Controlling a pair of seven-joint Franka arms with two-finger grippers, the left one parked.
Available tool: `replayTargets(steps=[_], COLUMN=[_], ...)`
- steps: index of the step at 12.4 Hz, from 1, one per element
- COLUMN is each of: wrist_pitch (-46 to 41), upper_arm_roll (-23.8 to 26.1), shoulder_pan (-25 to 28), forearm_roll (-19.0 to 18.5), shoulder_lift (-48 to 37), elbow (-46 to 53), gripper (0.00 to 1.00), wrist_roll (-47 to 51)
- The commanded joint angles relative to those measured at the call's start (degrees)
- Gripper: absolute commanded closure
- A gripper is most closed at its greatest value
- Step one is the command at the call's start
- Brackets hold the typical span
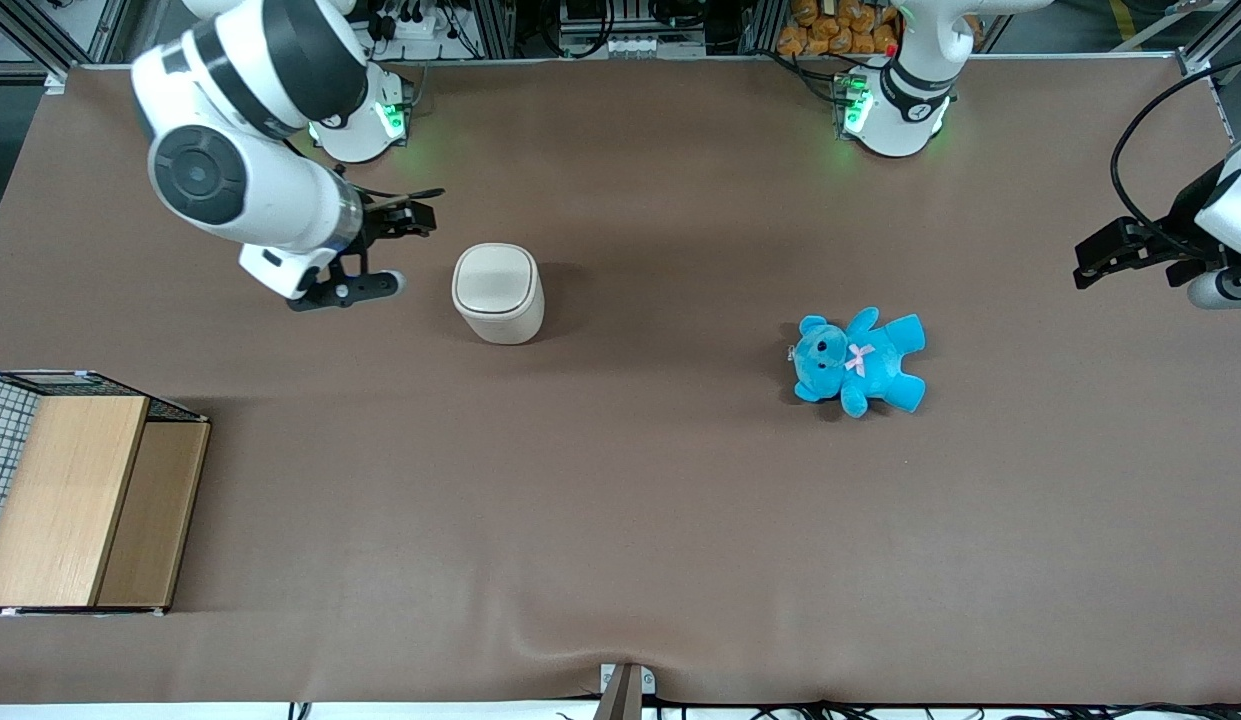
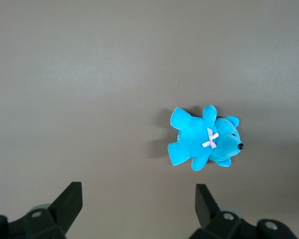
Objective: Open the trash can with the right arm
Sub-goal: 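Move the right gripper toward the white trash can's lid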
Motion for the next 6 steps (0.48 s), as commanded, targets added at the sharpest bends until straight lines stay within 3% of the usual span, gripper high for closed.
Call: replayTargets(steps=[1,3,4,5,6], wrist_pitch=[3.4,7.1,8.0,8.4,8.6], upper_arm_roll=[2.6,3.8,3.8,3.9,3.8], shoulder_pan=[-0.4,-0.3,-0.3,-0.2,0.3], forearm_roll=[1.2,1.2,1.3,1.3,1.5], shoulder_lift=[-1.2,-0.7,-0.5,-0.2,0.3], elbow=[-4.3,-6.5,-7.8,-8.6,-9.4], gripper=[0.00,0.48,0.90,1.00,1.00], wrist_roll=[4.8,6.6,6.6,6.6,6.5])
